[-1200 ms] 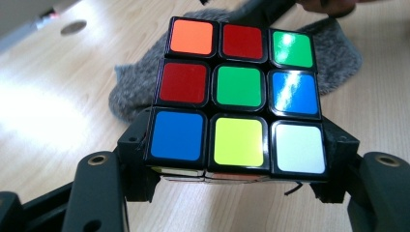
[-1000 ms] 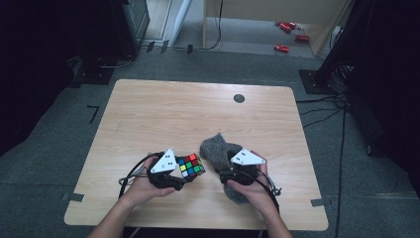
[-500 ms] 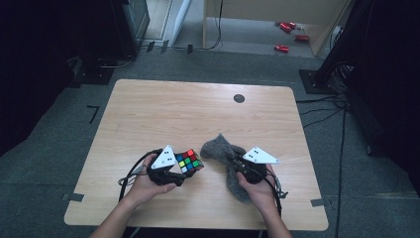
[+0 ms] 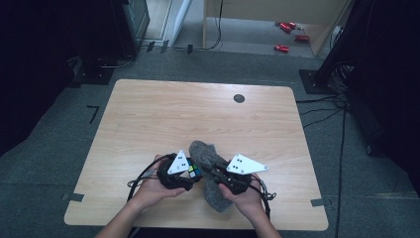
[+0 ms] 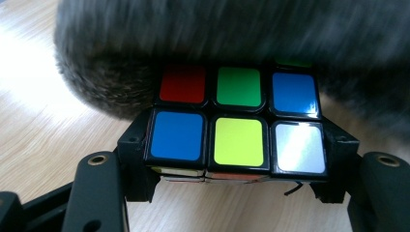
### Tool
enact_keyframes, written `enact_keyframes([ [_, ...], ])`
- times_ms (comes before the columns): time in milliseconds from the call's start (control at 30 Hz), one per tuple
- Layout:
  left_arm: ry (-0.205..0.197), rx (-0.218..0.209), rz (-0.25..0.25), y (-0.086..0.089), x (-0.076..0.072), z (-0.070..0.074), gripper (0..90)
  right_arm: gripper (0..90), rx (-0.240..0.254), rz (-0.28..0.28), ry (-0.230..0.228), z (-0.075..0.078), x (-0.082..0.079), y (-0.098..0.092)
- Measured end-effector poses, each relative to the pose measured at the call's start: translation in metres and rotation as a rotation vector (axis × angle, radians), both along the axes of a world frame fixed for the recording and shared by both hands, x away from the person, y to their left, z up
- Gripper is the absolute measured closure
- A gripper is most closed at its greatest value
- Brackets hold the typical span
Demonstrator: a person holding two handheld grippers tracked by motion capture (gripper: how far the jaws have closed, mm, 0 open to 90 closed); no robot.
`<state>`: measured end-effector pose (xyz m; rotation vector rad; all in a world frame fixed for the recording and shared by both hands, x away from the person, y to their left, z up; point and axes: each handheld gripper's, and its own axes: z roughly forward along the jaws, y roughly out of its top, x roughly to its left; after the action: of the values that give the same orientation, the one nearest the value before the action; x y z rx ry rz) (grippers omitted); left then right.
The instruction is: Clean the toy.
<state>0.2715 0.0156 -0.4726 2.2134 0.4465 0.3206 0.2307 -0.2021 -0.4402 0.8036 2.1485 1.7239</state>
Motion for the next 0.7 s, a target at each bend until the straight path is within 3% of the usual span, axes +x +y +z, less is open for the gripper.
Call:
enact_keyframes([
  [133,-0.003,-0.021,-0.011,-0.001,-0.003,0.003,34.8,86.1,-0.021,0.048,0.045,-0.010,0.000,0.016],
  [267,-0.011,-0.008,-0.010,-0.001,-0.003,0.003,34.9,86.0,-0.026,0.062,0.081,-0.016,0.002,0.020],
  [533,-0.027,-0.009,-0.024,-0.002,-0.005,0.004,34.9,86.1,-0.006,-0.011,0.062,-0.015,0.007,0.006],
  [700,-0.019,0.003,-0.016,-0.006,-0.006,0.002,35.0,86.2,-0.023,0.019,0.075,-0.018,0.003,0.016],
])
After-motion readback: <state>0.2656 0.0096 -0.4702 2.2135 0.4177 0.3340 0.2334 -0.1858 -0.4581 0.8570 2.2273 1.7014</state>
